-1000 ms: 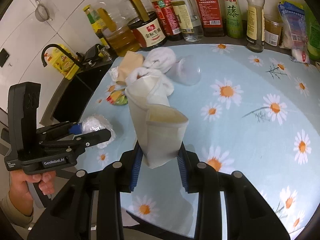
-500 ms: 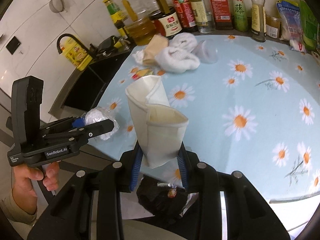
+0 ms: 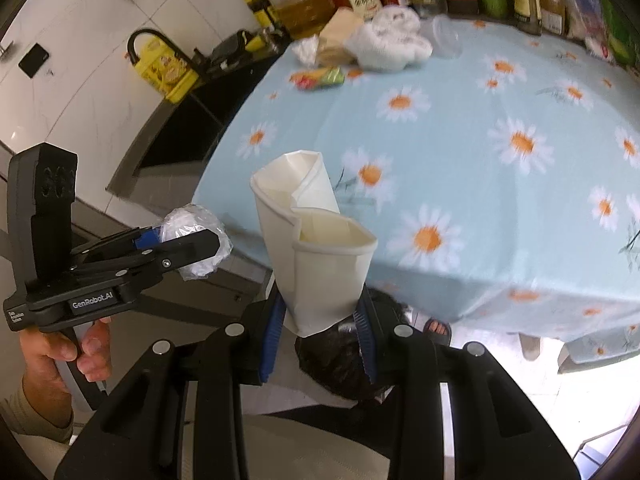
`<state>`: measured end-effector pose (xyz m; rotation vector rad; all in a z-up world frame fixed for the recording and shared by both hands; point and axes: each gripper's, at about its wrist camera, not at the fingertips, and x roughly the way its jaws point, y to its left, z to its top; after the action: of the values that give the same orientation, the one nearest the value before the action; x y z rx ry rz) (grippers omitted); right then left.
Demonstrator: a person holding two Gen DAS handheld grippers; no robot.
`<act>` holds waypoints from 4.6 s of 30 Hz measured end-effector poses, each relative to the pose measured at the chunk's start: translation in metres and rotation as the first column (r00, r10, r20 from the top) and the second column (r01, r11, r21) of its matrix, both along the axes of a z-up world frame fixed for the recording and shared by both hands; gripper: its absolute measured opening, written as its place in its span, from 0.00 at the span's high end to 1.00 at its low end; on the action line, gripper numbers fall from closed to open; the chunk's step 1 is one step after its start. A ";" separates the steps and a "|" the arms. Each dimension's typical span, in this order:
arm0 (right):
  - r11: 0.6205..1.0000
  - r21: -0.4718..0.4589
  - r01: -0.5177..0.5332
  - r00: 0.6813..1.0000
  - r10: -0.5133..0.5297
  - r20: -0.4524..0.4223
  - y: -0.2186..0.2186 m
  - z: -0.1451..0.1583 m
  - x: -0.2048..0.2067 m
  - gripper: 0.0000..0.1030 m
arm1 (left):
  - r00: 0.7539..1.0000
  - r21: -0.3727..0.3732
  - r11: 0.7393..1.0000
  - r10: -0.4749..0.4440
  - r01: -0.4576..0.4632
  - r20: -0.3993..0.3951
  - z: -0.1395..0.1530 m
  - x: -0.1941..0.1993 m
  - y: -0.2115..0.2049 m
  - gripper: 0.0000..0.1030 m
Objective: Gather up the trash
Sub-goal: 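Lower both held items over the black bin and open both tools, then raise both tools back over the counter, then grasp the grey knit towel with the right tool while the left tool grasps the yellow-red snack wrapper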
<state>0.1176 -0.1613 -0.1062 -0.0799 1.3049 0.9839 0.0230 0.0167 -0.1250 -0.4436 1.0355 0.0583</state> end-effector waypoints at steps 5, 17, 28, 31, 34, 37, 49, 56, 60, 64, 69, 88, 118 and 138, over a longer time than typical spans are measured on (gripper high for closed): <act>0.999 -0.027 -0.020 0.999 0.019 -0.033 0.001 -0.015 -0.015 0.66 | 0.999 -0.054 0.999 -0.008 0.006 -0.039 -0.020 -0.017 -0.003 0.54; 0.990 -0.128 -0.054 0.990 0.037 -0.133 0.004 -0.072 -0.040 0.66 | 0.986 -0.133 0.991 -0.035 0.014 -0.164 -0.088 -0.032 -0.008 0.54; 0.977 -0.197 -0.084 0.974 0.038 -0.224 0.011 -0.127 -0.046 0.66 | 0.965 -0.179 0.983 -0.021 -0.027 -0.262 -0.144 -0.036 -0.004 0.54; 0.974 -0.207 -0.095 0.968 0.042 -0.247 0.015 -0.139 -0.045 0.66 | 0.959 -0.188 0.981 -0.019 -0.036 -0.282 -0.156 -0.038 -0.004 0.53; 0.972 -0.212 -0.100 0.966 0.044 -0.254 0.018 -0.147 -0.046 0.66 | 0.954 -0.188 0.981 -0.011 -0.048 -0.300 -0.164 -0.039 -0.005 0.53; 0.972 -0.213 -0.102 0.965 0.045 -0.257 0.019 -0.151 -0.045 0.66 | 0.951 -0.189 0.981 -0.008 -0.053 -0.308 -0.168 -0.039 -0.003 0.53; 0.977 -0.206 -0.052 0.957 -0.011 -0.290 0.008 -0.154 -0.033 0.52 | 0.941 -0.192 0.977 0.027 -0.097 -0.338 -0.173 -0.037 0.005 0.36; 0.980 -0.195 -0.037 0.961 -0.018 -0.275 0.002 -0.144 -0.032 0.52 | 0.943 -0.177 0.979 0.041 -0.105 -0.330 -0.168 -0.039 0.008 0.36; 0.982 -0.185 -0.033 0.964 -0.018 -0.265 0.000 -0.136 -0.034 0.52 | 0.947 -0.172 0.980 0.044 -0.104 -0.319 -0.161 -0.040 0.007 0.36; 0.984 -0.176 -0.023 0.967 -0.023 -0.253 -0.002 -0.128 -0.033 0.52 | 0.951 -0.167 0.981 0.041 -0.096 -0.305 -0.153 -0.041 0.006 0.36; 0.986 -0.166 -0.009 0.972 -0.030 -0.231 -0.006 -0.114 -0.033 0.52 | 0.959 -0.153 0.984 0.044 -0.090 -0.280 -0.139 -0.041 0.006 0.36; 0.998 -0.049 0.040 0.996 -0.043 -0.072 -0.016 -0.023 -0.031 0.48 | 0.996 -0.071 0.997 0.032 -0.038 -0.080 -0.038 -0.047 0.008 0.36; 1.000 0.013 -0.002 0.988 0.000 0.155 0.018 0.049 0.122 0.32 | 0.997 0.064 0.996 0.057 -0.061 0.059 0.048 0.075 0.037 0.25; 0.990 -0.009 -0.140 0.983 0.140 0.119 0.093 0.017 0.221 0.21 | 0.991 0.111 0.987 0.122 -0.114 -0.063 0.014 0.178 0.079 0.16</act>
<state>0.3391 -0.0683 -0.0895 -0.2309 1.2017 1.0814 0.2012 0.0956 -0.1107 -0.4074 1.0681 0.2355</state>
